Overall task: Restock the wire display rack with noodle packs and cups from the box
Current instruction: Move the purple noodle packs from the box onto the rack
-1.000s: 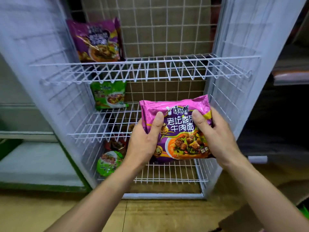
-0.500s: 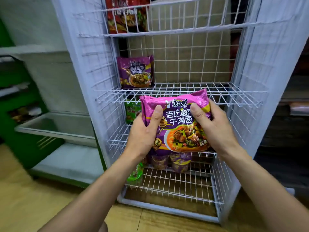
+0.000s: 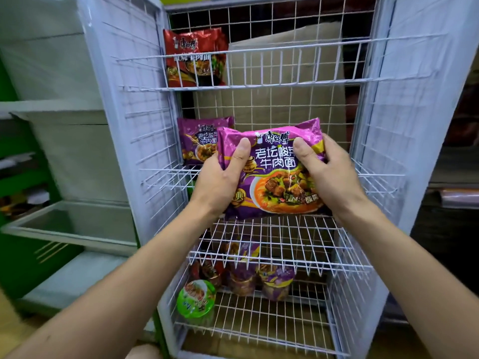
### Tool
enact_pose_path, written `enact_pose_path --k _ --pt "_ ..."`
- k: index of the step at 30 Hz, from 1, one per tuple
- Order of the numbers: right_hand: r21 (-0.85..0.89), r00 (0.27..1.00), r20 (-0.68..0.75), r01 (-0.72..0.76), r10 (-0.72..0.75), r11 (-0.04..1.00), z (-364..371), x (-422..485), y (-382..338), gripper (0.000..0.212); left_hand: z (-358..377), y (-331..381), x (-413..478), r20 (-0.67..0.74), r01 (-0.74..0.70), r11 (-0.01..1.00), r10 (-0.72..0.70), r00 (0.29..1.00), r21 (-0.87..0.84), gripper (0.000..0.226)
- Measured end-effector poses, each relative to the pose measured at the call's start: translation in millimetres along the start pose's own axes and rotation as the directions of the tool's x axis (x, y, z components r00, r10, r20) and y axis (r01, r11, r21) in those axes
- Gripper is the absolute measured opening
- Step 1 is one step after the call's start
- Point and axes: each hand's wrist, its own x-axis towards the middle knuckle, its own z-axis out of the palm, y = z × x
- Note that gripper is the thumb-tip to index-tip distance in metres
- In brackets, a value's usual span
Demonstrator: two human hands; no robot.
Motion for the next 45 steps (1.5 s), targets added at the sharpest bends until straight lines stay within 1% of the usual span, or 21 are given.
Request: enact_pose_path --k 3,6,8,11,13,16,17,19,20,21,22,23,24,26,28,31,36,38,41,43,45 --pt "0.008 1.0 -0.003 -0.029 0.029 1.0 -1 20 4 0.026 2 0 22 0.007 0.014 1.0 -0.014 1.0 0.003 0.059" --pt "0.015 0.998 0.0 -0.061 0.061 0.998 1 38 7 0.027 3 0 42 0.01 0.029 0.999 -0.03 1.0 0.034 0.055" --pt "0.036 0.996 0.006 -0.087 0.087 0.996 1 48 8 0.028 4 1 54 0.011 0.055 0.998 -0.055 0.998 0.035 0.06" --pt "0.079 0.989 0.01 -0.145 0.144 0.986 2 65 10 0.028 5 1 70 0.013 0.079 0.997 -0.079 0.997 0.013 0.058" --pt "0.121 0.986 0.02 -0.165 0.164 0.979 3 79 11 0.026 6 -1 85 0.017 0.138 0.99 -0.137 0.99 -0.029 0.059" --pt "0.136 0.983 0.047 -0.183 0.179 0.974 3 100 12 0.026 3 -4 104 0.024 0.228 0.972 -0.227 0.974 -0.064 0.067" --pt "0.124 0.982 0.045 -0.19 0.186 0.974 4 108 14 0.032 2 -8 113 0.023 0.248 0.967 -0.247 0.969 -0.057 0.072" --pt "0.086 0.976 0.039 -0.216 0.213 0.973 5 122 19 0.057 3 -14 126 -0.001 0.288 0.957 -0.288 0.958 -0.036 0.087" --pt "0.069 0.975 0.042 -0.219 0.216 0.973 6 128 24 0.057 5 -16 131 -0.012 0.301 0.953 -0.301 0.953 -0.02 0.092" --pt "0.056 0.978 0.052 -0.206 0.203 0.977 7 135 30 0.048 6 -22 138 -0.026 0.298 0.955 -0.298 0.954 0.005 0.093" --pt "0.044 0.979 0.066 -0.197 0.194 0.979 8 141 36 0.035 8 -25 144 -0.036 0.286 0.958 -0.284 0.958 0.037 0.087" --pt "0.041 0.978 0.072 -0.2 0.196 0.979 8 145 42 0.027 10 -29 150 -0.042 0.272 0.96 -0.27 0.962 0.065 0.074" --pt "0.038 0.975 0.078 -0.211 0.207 0.977 9 149 47 0.025 12 -32 155 -0.036 0.262 0.963 -0.26 0.965 0.062 0.059" --pt "-0.011 0.968 0.093 -0.232 0.232 0.973 10 159 58 0.035 15 -41 165 0.018 0.246 0.969 -0.246 0.969 0.014 0.04" --pt "-0.066 0.964 0.099 -0.24 0.245 0.969 12 171 67 0.04 16 -50 177 0.036 0.249 0.969 -0.248 0.968 0.001 0.041" --pt "-0.083 0.951 0.14 -0.265 0.274 0.961 16 189 76 0.036 19 -60 196 0.042 0.312 0.95 -0.31 0.95 -0.031 0.042" --pt "-0.069 0.923 0.178 -0.333 0.341 0.94 16 211 81 0.024 24 -70 221 0.057 0.334 0.941 -0.331 0.942 -0.056 0.028" --pt "-0.052 0.925 0.18 -0.332 0.336 0.942 17 219 83 0.025 25 -73 232 0.05 0.341 0.939 -0.339 0.939 -0.038 0.022" --pt "-0.075 0.933 0.168 -0.309 0.317 0.948 19 226 88 0.031 30 -78 242 0.032 0.329 0.943 -0.328 0.944 -0.049 0.028" --pt "-0.114 0.931 0.154 -0.315 0.33 0.942 20 232 91 0.028 33 -83 246 0.02 0.322 0.945 -0.322 0.947 -0.052 0.035" --pt "-0.163 0.926 0.151 -0.323 0.347 0.932 22 236 97 0.027 36 -87 248 0.01 0.322 0.947 -0.322 0.947 -0.011 0.039"
